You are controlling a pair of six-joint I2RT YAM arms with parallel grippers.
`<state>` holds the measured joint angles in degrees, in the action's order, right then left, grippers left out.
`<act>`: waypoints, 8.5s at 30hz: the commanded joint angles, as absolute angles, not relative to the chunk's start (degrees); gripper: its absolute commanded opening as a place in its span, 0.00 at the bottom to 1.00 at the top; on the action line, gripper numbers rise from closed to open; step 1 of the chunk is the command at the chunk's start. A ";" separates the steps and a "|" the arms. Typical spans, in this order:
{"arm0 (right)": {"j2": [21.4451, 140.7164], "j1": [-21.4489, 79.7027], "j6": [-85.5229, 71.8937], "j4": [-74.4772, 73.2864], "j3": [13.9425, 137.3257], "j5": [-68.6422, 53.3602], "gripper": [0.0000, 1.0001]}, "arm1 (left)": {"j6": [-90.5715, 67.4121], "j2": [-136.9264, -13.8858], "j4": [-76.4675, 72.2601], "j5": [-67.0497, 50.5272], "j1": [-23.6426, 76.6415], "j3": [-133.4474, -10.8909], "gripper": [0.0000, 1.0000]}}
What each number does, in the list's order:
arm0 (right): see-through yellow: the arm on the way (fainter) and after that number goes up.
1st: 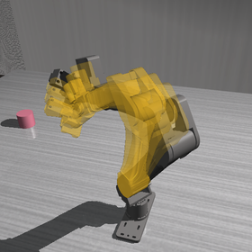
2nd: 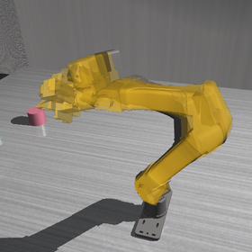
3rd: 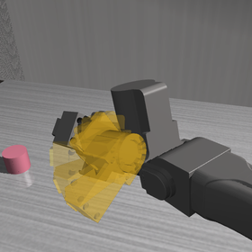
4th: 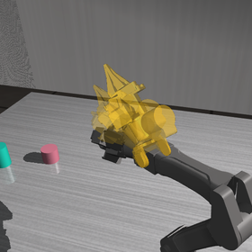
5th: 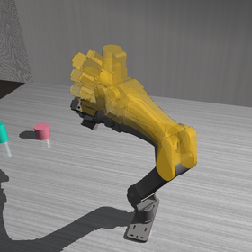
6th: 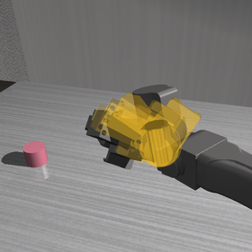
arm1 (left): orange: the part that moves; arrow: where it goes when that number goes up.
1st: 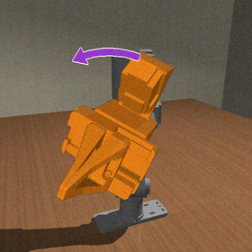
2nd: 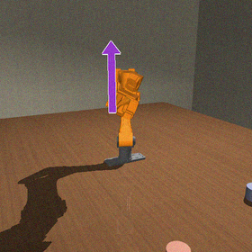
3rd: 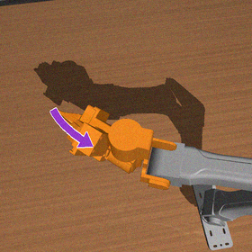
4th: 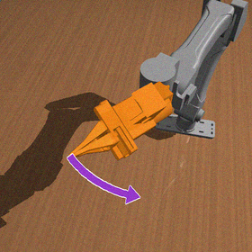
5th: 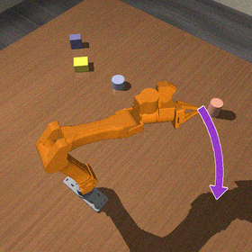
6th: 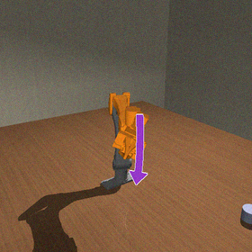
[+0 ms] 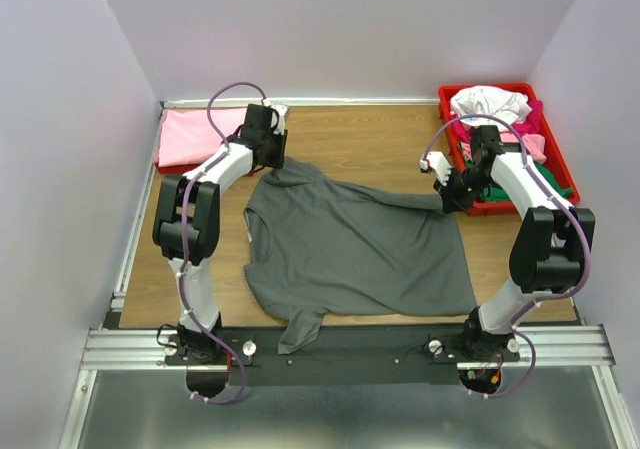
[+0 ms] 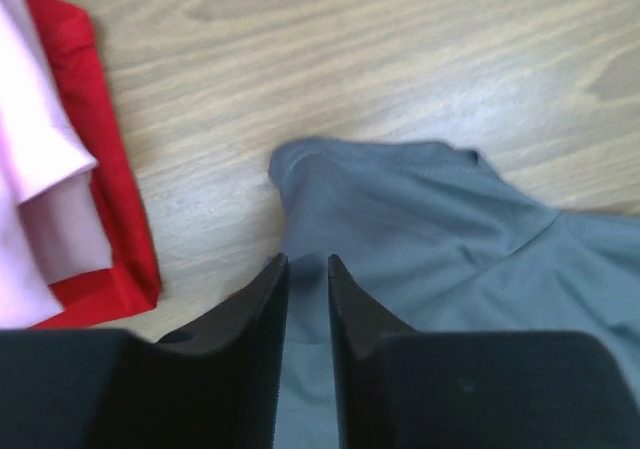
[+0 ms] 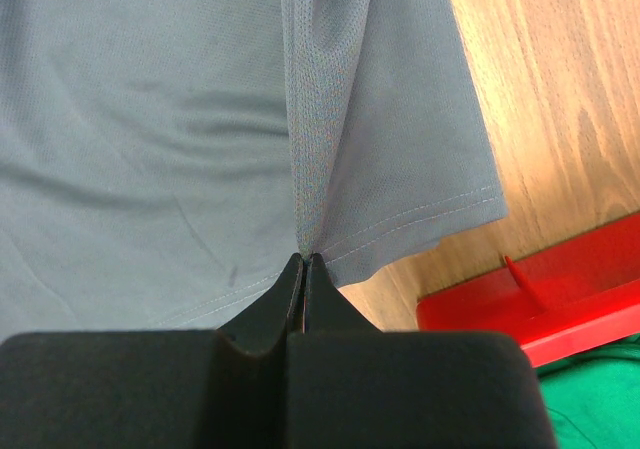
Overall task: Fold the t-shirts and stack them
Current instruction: Flatten the tshirt out
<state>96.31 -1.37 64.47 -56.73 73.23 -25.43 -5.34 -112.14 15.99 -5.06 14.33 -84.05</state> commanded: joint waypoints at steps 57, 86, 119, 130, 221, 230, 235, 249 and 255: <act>96.77 -1.67 56.78 -57.83 98.41 -25.05 0.00 | -5.10 -104.89 8.80 -18.81 8.88 -100.82 0.00; 74.45 -1.67 46.06 -36.48 140.80 -18.63 0.00 | -11.95 -49.48 -17.67 -10.90 8.96 -98.61 0.00; 115.56 -0.09 38.15 -13.01 86.30 -30.77 0.00 | -4.31 -116.97 -11.35 -13.62 8.53 -90.95 0.00; 117.43 -0.09 35.77 -12.83 91.14 -23.91 0.00 | -2.47 -119.54 -10.10 -13.62 8.09 -94.50 0.00; 70.55 -0.09 53.18 -25.24 74.27 -32.51 0.00 | -4.92 -51.65 -24.95 -14.33 7.91 -44.22 0.00; 103.13 1.22 49.31 -8.17 69.94 -37.27 0.00 | -0.27 -92.17 -25.41 -11.34 7.82 -58.76 0.00; 111.87 2.46 48.25 -8.26 77.07 -31.65 0.00 | 4.04 -104.05 -18.13 -8.88 7.82 -66.61 0.00; 111.89 2.72 47.02 -8.44 79.90 -26.46 0.00 | 5.01 -104.96 -14.59 -10.37 7.56 -71.55 0.00; 108.11 2.72 46.85 -8.44 78.31 -25.58 0.00 | 4.22 -98.18 -17.58 -11.60 7.65 -68.47 0.00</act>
<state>111.92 2.66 47.57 -9.74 79.15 -27.27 3.79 -104.05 -14.46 -10.66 7.88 -69.32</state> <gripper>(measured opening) 0.008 0.008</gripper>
